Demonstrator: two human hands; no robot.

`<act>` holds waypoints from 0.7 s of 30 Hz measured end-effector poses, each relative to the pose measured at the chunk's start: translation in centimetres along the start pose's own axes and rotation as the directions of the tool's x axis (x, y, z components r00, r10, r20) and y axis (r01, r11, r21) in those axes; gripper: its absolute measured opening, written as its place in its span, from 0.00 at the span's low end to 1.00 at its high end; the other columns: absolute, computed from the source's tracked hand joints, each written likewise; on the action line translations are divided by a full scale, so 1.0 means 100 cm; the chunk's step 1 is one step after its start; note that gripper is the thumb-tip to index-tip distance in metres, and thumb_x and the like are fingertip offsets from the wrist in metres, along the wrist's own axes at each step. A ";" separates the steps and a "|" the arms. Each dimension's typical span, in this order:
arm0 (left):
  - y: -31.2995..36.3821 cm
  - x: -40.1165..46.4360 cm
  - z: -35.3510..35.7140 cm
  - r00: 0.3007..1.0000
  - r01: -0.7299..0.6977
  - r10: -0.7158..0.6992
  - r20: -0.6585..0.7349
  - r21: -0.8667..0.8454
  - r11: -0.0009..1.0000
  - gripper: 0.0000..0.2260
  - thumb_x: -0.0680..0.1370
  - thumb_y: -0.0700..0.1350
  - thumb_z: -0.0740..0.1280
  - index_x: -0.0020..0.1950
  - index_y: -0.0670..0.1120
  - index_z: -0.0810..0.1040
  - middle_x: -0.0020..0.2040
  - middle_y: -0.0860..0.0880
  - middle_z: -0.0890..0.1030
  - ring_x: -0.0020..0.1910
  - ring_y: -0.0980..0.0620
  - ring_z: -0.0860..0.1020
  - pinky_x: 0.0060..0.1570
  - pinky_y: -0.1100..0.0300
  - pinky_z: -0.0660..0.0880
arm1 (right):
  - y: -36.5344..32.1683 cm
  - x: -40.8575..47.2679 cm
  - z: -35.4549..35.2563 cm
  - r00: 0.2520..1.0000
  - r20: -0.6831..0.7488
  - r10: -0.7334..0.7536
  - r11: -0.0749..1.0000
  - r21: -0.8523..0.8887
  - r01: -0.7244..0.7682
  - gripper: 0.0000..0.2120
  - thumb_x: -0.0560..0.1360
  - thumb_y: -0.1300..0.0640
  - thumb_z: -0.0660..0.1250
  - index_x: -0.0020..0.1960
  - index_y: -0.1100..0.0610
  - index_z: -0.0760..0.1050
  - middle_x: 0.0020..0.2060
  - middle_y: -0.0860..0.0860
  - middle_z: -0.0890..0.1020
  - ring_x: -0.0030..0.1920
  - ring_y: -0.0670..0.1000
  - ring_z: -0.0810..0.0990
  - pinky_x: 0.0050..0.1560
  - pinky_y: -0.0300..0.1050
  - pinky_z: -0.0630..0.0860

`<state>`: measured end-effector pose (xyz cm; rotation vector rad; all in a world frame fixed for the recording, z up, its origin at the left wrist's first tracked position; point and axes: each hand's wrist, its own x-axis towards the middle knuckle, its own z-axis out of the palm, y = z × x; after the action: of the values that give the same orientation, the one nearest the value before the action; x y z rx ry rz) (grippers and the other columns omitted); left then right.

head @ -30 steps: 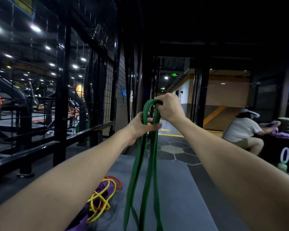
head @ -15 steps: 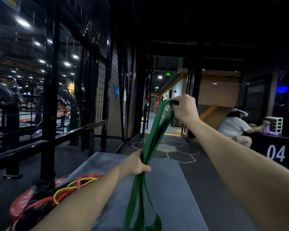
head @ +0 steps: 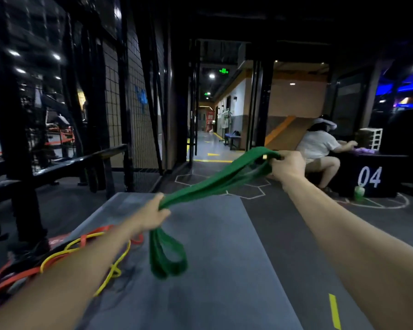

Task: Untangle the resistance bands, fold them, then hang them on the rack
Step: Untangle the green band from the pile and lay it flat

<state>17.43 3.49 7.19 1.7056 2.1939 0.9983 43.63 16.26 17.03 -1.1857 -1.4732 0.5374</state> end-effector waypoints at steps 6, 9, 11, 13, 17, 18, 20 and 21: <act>-0.039 0.074 -0.063 0.996 -0.023 -0.007 0.088 0.336 0.942 0.10 0.77 0.41 0.62 0.57 0.41 0.67 0.51 0.44 0.71 0.50 0.47 0.72 0.48 0.57 0.67 | 0.071 0.001 0.086 0.963 0.128 0.236 0.923 0.280 -0.264 0.12 0.74 0.65 0.67 0.58 0.61 0.79 0.48 0.56 0.81 0.47 0.56 0.80 0.46 0.49 0.79; -0.058 0.101 -0.038 0.984 -0.034 -0.044 0.172 0.426 0.904 0.13 0.77 0.43 0.63 0.59 0.41 0.67 0.58 0.41 0.71 0.55 0.44 0.72 0.55 0.52 0.69 | 0.119 -0.001 0.120 0.902 0.217 0.373 0.824 0.370 -0.430 0.11 0.75 0.66 0.66 0.57 0.63 0.78 0.49 0.55 0.79 0.46 0.59 0.79 0.44 0.52 0.80; -0.076 0.112 0.002 0.974 -0.063 -0.051 0.219 0.484 0.873 0.11 0.77 0.44 0.63 0.57 0.42 0.67 0.59 0.41 0.72 0.55 0.43 0.73 0.56 0.51 0.69 | 0.160 -0.007 0.133 0.856 0.241 0.457 0.795 0.322 -0.514 0.11 0.75 0.67 0.66 0.57 0.63 0.77 0.50 0.60 0.80 0.50 0.62 0.80 0.49 0.57 0.79; -0.095 0.117 0.053 0.961 -0.065 -0.085 0.262 0.518 0.853 0.14 0.78 0.44 0.62 0.60 0.40 0.67 0.60 0.40 0.71 0.60 0.41 0.71 0.58 0.53 0.66 | 0.202 -0.012 0.139 0.830 0.230 0.508 0.789 0.261 -0.556 0.12 0.74 0.69 0.66 0.56 0.64 0.77 0.51 0.64 0.80 0.50 0.64 0.79 0.50 0.61 0.79; -0.110 0.123 0.144 0.925 -0.077 -0.141 0.353 0.537 0.840 0.20 0.78 0.48 0.61 0.66 0.41 0.62 0.66 0.39 0.67 0.65 0.39 0.67 0.63 0.50 0.64 | 0.266 -0.010 0.128 0.838 0.111 0.534 0.833 0.104 -0.544 0.15 0.71 0.69 0.67 0.57 0.62 0.78 0.47 0.62 0.82 0.47 0.61 0.81 0.53 0.60 0.78; -0.108 0.124 0.158 0.924 -0.083 -0.136 0.356 0.537 0.840 0.19 0.78 0.48 0.61 0.65 0.42 0.62 0.66 0.40 0.67 0.65 0.39 0.66 0.62 0.49 0.64 | 0.277 -0.007 0.123 0.845 0.079 0.529 0.842 0.075 -0.534 0.15 0.71 0.68 0.67 0.57 0.62 0.79 0.48 0.62 0.82 0.49 0.61 0.81 0.55 0.59 0.78; -0.104 0.127 0.179 0.932 -0.093 -0.117 0.343 0.537 0.838 0.20 0.78 0.48 0.61 0.66 0.43 0.61 0.66 0.42 0.66 0.65 0.40 0.65 0.63 0.49 0.64 | 0.290 -0.005 0.113 0.856 0.034 0.515 0.856 0.021 -0.516 0.15 0.71 0.68 0.67 0.57 0.60 0.79 0.49 0.60 0.83 0.52 0.60 0.81 0.58 0.56 0.77; -0.104 0.128 0.185 0.936 -0.095 -0.110 0.334 0.542 0.835 0.21 0.78 0.49 0.61 0.67 0.43 0.61 0.67 0.42 0.66 0.66 0.40 0.64 0.63 0.49 0.63 | 0.293 -0.006 0.111 0.860 0.030 0.509 0.861 -0.003 -0.509 0.15 0.72 0.67 0.67 0.58 0.60 0.79 0.50 0.60 0.82 0.52 0.59 0.80 0.59 0.54 0.76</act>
<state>14.85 21.18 -9.92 1.8968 2.3597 0.0040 44.32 30.23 -11.02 -1.5805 -1.1694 0.9195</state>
